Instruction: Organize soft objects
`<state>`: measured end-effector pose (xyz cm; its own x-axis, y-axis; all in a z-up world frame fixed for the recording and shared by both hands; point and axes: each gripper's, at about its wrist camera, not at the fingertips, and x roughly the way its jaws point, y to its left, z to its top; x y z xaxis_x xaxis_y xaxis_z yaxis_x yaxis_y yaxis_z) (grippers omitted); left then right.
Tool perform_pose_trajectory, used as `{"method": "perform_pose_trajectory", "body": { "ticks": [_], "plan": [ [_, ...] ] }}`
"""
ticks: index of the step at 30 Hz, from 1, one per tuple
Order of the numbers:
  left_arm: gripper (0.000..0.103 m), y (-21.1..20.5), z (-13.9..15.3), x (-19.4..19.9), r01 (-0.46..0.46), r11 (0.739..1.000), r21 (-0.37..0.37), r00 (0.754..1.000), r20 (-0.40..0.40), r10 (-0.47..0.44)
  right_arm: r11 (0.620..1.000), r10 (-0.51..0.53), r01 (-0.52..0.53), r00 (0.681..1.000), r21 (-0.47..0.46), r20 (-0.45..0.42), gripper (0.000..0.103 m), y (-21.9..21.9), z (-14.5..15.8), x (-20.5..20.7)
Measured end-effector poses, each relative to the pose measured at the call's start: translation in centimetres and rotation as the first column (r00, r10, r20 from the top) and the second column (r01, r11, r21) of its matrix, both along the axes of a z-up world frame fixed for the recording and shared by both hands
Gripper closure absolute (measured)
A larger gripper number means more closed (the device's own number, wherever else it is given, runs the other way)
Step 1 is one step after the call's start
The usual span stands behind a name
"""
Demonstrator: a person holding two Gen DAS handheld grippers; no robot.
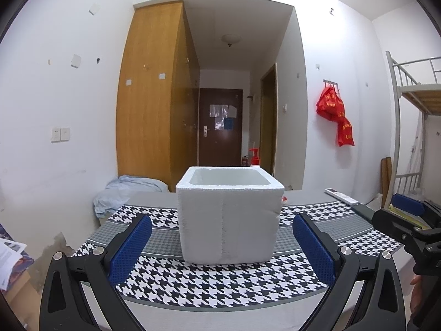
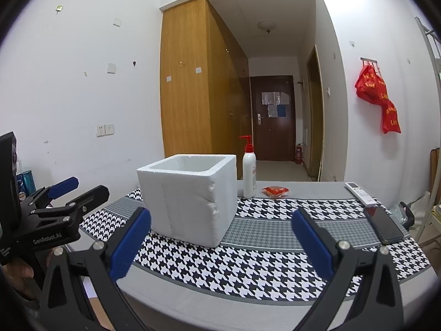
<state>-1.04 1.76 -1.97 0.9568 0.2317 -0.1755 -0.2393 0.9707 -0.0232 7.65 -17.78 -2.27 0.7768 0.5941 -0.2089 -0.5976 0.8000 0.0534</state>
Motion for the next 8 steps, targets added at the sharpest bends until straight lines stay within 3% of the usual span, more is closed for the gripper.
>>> {"method": "perform_pose_trajectory", "body": {
  "ticks": [8],
  "plan": [
    [0.001,0.05,0.08,-0.24,0.004,1.000,-0.002,1.000,0.003,-0.004,1.000,0.012,-0.012,1.000,0.006,-0.002,0.000,-0.18,0.04,-0.03]
  ]
}}
